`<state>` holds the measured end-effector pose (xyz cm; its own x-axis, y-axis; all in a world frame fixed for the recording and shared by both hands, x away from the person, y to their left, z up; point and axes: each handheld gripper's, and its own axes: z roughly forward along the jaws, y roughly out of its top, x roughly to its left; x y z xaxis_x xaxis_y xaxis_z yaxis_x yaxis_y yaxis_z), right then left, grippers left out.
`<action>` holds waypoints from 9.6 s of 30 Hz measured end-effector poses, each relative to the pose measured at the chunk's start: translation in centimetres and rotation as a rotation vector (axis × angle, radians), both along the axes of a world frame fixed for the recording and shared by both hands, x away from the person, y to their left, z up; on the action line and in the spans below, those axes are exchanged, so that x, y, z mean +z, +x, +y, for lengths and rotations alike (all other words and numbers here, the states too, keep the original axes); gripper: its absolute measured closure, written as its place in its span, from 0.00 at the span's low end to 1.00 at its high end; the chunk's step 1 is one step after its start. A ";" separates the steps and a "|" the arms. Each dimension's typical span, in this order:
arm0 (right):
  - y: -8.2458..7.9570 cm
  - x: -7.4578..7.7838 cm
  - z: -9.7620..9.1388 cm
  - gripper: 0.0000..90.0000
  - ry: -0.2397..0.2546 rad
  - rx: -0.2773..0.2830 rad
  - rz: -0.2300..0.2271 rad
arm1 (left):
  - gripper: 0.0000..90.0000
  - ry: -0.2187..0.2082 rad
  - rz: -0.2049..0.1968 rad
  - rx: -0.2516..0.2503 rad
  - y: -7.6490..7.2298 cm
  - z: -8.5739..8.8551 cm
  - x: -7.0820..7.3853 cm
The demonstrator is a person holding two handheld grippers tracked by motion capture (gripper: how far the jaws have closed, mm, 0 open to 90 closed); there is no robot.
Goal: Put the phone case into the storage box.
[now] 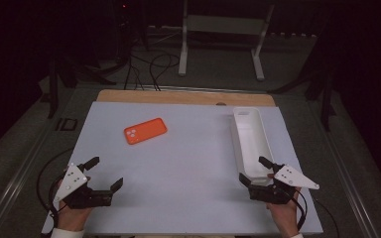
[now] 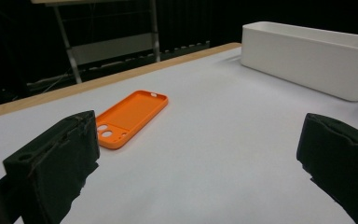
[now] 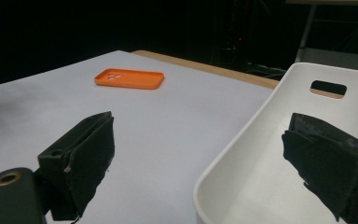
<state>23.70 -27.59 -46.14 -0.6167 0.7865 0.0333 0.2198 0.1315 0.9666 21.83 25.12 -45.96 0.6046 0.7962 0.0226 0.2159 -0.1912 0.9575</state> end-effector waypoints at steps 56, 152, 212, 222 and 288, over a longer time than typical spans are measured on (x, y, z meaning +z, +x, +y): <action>0.5 0.7 0.2 0.10 0.008 -0.016 -0.005 | 0.06 0.030 0.068 0.101 10.7 -1.7 2.5; 0.4 0.8 -0.4 0.10 0.021 -0.022 -0.007 | 1.00 0.119 0.385 0.140 22.5 -10.9 -6.7; 0.5 1.0 -0.1 0.10 0.013 -0.019 -0.003 | 1.00 0.185 0.523 -0.002 16.1 -11.1 -6.0; 0.5 1.1 0.2 0.10 0.012 -0.018 -0.004 | 1.00 0.262 0.525 -0.035 13.7 -10.6 -5.5; 2.0 0.5 -0.1 0.10 -0.009 -0.002 -0.012 | 0.08 0.030 0.058 0.066 2.6 -0.9 0.9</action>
<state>25.69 -27.70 -45.62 -0.6154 0.7880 0.0185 0.2086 0.1401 0.9679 24.42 24.24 -45.02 0.5516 0.8340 0.0136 0.2840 -0.2031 0.9371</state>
